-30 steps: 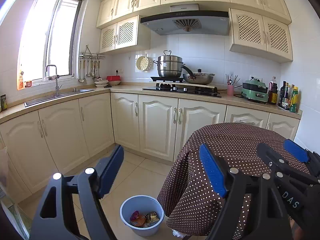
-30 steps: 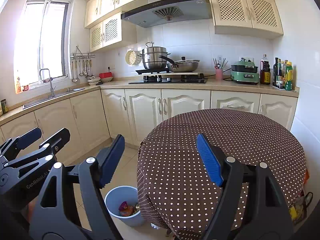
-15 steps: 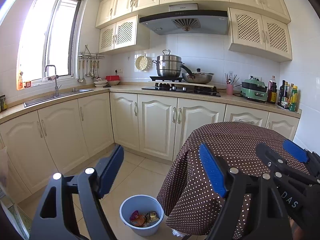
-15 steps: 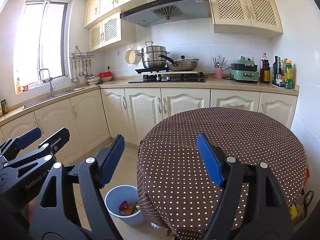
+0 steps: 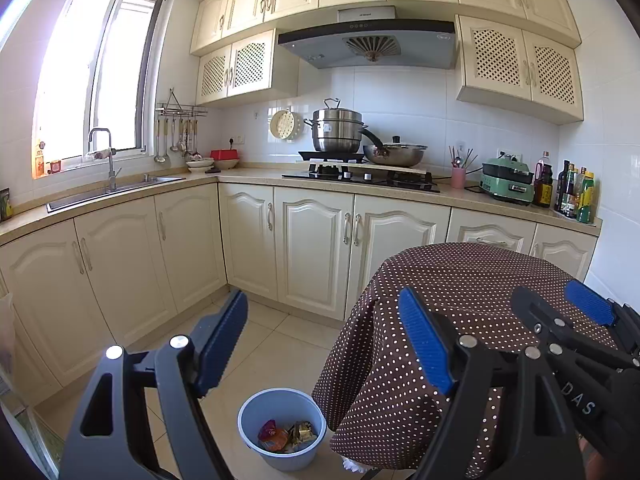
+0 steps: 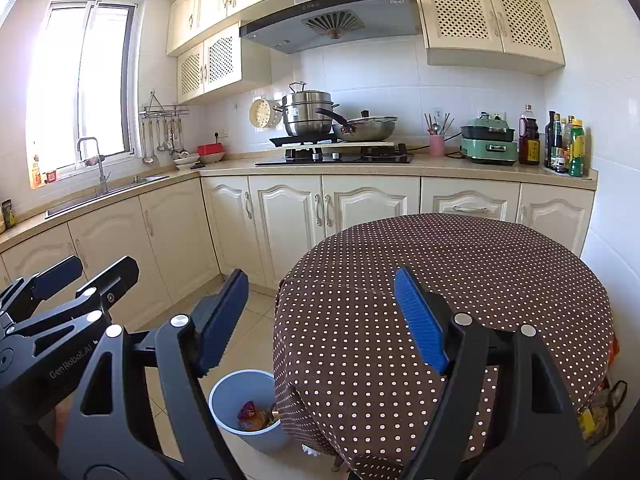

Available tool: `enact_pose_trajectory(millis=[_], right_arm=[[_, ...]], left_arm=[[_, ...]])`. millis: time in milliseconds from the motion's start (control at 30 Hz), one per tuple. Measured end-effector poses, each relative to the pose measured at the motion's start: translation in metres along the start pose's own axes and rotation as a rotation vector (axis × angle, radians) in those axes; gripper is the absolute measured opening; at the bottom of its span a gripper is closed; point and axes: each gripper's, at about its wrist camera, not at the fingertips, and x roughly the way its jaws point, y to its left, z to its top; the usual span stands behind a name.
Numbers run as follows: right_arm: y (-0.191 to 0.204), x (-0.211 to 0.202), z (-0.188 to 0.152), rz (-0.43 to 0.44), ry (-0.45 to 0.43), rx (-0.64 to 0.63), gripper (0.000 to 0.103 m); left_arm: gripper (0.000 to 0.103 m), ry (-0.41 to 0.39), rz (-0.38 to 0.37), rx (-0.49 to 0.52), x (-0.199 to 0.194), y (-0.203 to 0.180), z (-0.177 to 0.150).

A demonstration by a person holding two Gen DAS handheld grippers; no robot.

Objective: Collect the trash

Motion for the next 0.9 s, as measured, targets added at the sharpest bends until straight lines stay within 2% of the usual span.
enact_pose_trajectory(millis=[900], right_arm=[[0.0001, 0.0005, -0.0018, 0.001, 0.002, 0.005, 0.076]], left_arm=[[0.077, 0.005, 0.002, -0.009, 0.0012, -0.0031, -0.0026]])
